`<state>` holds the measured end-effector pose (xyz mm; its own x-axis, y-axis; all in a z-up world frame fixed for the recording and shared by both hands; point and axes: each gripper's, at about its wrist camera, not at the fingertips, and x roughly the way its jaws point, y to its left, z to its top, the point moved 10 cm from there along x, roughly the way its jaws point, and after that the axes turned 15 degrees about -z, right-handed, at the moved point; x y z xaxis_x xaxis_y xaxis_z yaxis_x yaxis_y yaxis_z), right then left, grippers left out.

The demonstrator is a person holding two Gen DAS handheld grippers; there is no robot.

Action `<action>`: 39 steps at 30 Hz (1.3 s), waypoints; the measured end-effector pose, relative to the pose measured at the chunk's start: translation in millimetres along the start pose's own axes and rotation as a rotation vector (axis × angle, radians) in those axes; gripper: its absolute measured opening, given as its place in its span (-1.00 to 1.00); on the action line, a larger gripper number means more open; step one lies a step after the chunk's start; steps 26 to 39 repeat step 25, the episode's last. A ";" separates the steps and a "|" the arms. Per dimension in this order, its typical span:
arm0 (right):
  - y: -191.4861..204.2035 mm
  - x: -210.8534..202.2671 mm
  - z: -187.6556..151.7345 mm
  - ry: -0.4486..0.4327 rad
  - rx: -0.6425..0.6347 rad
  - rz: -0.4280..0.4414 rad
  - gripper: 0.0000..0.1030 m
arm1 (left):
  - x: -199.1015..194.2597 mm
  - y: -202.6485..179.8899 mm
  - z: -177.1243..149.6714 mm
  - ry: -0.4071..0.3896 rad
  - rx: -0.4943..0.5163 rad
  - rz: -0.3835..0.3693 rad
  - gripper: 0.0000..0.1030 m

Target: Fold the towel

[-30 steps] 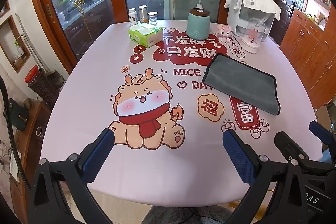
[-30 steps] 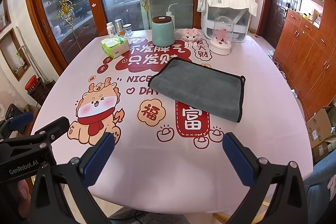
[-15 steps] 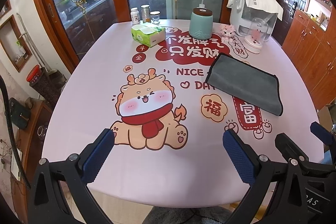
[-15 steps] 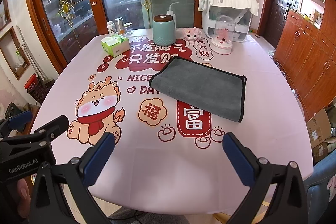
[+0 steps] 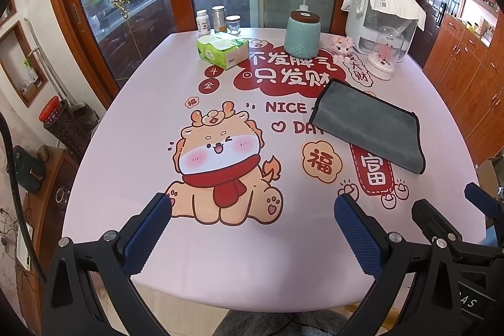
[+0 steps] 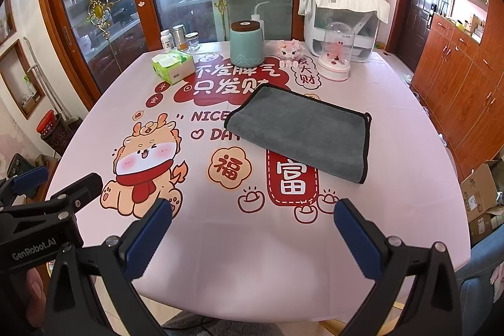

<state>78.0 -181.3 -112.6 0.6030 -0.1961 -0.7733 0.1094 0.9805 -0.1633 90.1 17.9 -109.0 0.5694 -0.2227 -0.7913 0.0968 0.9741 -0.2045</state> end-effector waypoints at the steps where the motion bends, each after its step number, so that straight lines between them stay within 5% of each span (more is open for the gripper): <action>1: 0.0 0.0 0.9 -0.001 0.000 0.000 1.00 | -0.2 1.4 -0.5 0.001 0.000 0.000 0.99; 39: -1.6 4.1 3.2 0.004 0.000 -0.003 1.00 | 3.7 -4.9 4.2 0.011 0.006 0.002 0.99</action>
